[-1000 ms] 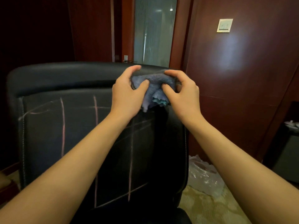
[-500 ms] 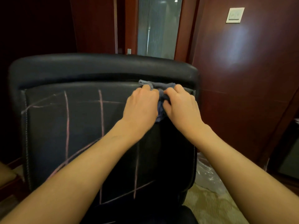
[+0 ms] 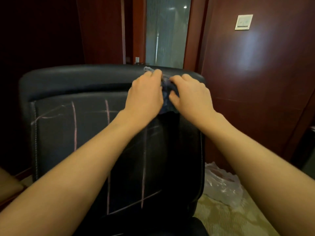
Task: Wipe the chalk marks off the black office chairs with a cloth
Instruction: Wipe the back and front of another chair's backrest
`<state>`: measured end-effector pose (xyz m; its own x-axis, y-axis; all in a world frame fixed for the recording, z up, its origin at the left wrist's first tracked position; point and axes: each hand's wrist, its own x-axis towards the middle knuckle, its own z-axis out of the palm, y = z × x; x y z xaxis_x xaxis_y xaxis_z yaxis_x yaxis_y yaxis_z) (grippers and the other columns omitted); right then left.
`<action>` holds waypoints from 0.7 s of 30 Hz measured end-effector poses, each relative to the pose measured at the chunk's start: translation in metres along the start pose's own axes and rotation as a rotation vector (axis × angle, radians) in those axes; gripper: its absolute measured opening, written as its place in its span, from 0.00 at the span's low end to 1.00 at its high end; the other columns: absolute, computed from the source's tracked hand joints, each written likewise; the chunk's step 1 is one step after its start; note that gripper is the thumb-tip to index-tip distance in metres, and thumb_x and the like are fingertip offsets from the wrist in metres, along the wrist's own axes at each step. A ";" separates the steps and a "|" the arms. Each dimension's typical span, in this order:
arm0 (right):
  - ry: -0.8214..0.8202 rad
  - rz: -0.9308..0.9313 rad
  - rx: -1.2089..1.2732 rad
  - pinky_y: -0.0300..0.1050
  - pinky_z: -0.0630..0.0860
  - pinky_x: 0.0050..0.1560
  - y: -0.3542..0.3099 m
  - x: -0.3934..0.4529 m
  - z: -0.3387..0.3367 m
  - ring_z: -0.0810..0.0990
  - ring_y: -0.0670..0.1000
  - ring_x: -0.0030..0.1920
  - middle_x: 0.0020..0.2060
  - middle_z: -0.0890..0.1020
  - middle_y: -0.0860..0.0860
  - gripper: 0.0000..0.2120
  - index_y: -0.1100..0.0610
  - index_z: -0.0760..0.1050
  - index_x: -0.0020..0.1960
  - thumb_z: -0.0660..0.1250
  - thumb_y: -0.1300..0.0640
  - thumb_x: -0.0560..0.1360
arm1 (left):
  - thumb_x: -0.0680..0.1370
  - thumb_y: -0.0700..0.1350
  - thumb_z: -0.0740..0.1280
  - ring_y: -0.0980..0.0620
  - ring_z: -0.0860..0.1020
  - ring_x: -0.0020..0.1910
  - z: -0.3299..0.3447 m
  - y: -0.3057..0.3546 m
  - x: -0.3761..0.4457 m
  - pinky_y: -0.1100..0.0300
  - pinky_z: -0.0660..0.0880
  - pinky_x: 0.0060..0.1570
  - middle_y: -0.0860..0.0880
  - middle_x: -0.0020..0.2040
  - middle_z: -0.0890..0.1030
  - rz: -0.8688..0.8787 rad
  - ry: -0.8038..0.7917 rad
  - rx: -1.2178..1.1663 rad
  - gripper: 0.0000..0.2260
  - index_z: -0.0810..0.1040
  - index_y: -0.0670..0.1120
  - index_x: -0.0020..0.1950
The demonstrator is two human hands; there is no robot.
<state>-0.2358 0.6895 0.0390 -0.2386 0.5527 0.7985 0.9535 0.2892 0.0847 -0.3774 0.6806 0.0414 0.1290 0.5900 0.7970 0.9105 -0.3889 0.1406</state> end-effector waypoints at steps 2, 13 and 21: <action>-0.123 -0.049 -0.070 0.54 0.70 0.45 0.000 0.006 0.010 0.78 0.65 0.55 0.57 0.76 0.58 0.14 0.58 0.72 0.63 0.60 0.54 0.80 | 0.80 0.40 0.62 0.37 0.76 0.58 0.005 0.000 0.004 0.49 0.69 0.48 0.39 0.60 0.76 -0.038 -0.112 0.066 0.10 0.75 0.42 0.60; -0.199 0.046 0.153 0.54 0.74 0.38 -0.018 -0.113 0.047 0.82 0.66 0.44 0.52 0.80 0.58 0.10 0.59 0.75 0.55 0.65 0.56 0.75 | 0.82 0.45 0.59 0.40 0.77 0.58 0.044 0.016 -0.112 0.48 0.72 0.52 0.43 0.60 0.78 -0.169 -0.331 0.020 0.10 0.74 0.44 0.60; -0.230 0.041 0.119 0.51 0.73 0.46 -0.011 -0.097 0.011 0.80 0.61 0.54 0.54 0.80 0.54 0.11 0.54 0.72 0.55 0.62 0.49 0.77 | 0.80 0.44 0.61 0.36 0.78 0.54 0.024 0.012 -0.104 0.44 0.72 0.50 0.41 0.53 0.79 -0.067 -0.257 -0.049 0.06 0.75 0.44 0.54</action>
<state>-0.2257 0.6411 -0.0457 -0.2484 0.7254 0.6419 0.9383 0.3449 -0.0268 -0.3709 0.6314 -0.0536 0.1697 0.7733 0.6108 0.9010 -0.3729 0.2218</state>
